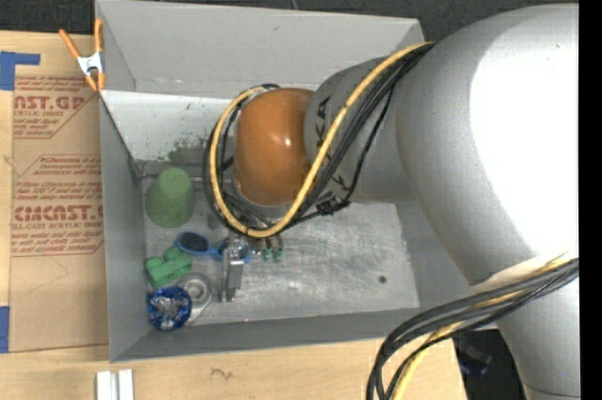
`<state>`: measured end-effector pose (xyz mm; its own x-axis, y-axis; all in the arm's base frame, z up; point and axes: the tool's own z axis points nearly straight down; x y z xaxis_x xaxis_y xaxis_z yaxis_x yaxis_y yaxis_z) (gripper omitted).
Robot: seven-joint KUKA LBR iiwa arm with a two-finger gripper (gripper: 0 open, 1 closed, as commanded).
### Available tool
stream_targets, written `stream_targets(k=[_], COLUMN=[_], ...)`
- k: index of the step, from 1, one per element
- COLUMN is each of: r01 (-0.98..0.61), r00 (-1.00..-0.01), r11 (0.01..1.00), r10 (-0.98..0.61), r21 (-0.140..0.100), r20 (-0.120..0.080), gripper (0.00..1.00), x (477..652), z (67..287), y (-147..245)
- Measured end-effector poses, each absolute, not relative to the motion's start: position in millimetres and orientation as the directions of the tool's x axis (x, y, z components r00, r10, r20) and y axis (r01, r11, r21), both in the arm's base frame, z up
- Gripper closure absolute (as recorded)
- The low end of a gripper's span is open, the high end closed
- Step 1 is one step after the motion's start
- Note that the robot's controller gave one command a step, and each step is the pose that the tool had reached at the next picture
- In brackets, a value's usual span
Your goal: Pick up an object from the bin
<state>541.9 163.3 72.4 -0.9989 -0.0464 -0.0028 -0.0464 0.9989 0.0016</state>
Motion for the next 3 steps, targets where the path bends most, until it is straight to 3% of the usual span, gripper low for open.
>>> stream_targets(k=[1, 2, 3], r01=[-0.046, -0.463, -0.452], r00=[-0.999, -0.886, -0.892], r11=[0.999, 0.886, 0.892], r10=[-0.046, -0.463, -0.452], r21=[0.002, 0.000, -0.001], r20=[-0.001, -0.006, -0.009], gripper=[1.00, 1.00, 1.00], x=[541.4, 498.6, 499.4], z=[76, 176, 236], y=[163, 155, 159])
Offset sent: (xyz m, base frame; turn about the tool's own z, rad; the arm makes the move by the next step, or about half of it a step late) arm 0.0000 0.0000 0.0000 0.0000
